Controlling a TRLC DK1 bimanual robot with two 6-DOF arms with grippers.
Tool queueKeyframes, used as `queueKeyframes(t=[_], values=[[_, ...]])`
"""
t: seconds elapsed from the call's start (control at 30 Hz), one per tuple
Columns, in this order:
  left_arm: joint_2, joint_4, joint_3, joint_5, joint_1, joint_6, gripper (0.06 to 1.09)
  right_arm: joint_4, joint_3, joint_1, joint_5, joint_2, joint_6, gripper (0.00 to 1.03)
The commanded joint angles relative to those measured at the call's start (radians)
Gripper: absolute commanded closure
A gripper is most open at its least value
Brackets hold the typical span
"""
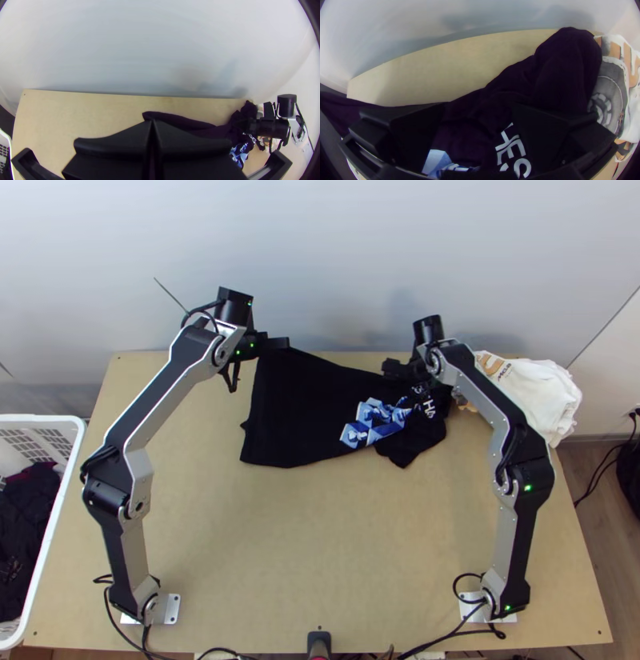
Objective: Fold the t-shirt
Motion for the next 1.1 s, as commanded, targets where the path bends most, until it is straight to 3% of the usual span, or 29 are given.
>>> queueKeyframes(t=[0.0, 0.07, 0.13, 0.2, 0.27, 0.3, 0.7, 0.93, 1.07], values=[[-0.022, -0.001, -0.016, 0.000, 0.000, -0.008, 1.05, -0.006, 0.008, -0.037, 0.024, 0.023, -0.017, 0.13], [-0.030, -0.001, -0.017, 0.000, 0.000, -0.008, 1.05, -0.006, 0.011, -0.034, 0.032, 0.038, -0.017, 0.13], [-0.037, -0.001, -0.023, 0.000, 0.000, -0.008, 1.05, -0.006, 0.017, -0.031, 0.053, 0.055, -0.022, 0.25], [-0.047, -0.002, -0.028, 0.000, 0.000, -0.008, 1.05, -0.005, 0.028, -0.030, 0.084, 0.066, -0.034, 0.54], [-0.062, -0.004, -0.036, -0.001, 0.003, -0.008, 1.05, -0.005, 0.054, -0.030, 0.108, 0.075, -0.063, 0.93], [-0.070, -0.004, -0.039, -0.001, 0.006, -0.009, 1.05, -0.008, 0.068, -0.030, 0.116, 0.078, -0.077, 1.00], [-0.203, -0.004, -0.042, -0.041, 0.058, -0.015, 1.05, -0.012, 0.152, -0.036, 0.141, -0.141, -0.073, 1.00], [-0.263, -0.001, 0.046, -0.139, 0.101, -0.011, 1.05, -0.107, 0.370, -0.039, 0.145, -0.200, -0.063, 1.00], [-0.298, -0.001, 0.102, -0.192, 0.119, 0.002, 1.05, -0.106, 0.397, -0.036, 0.165, -0.267, -0.063, 1.00]])
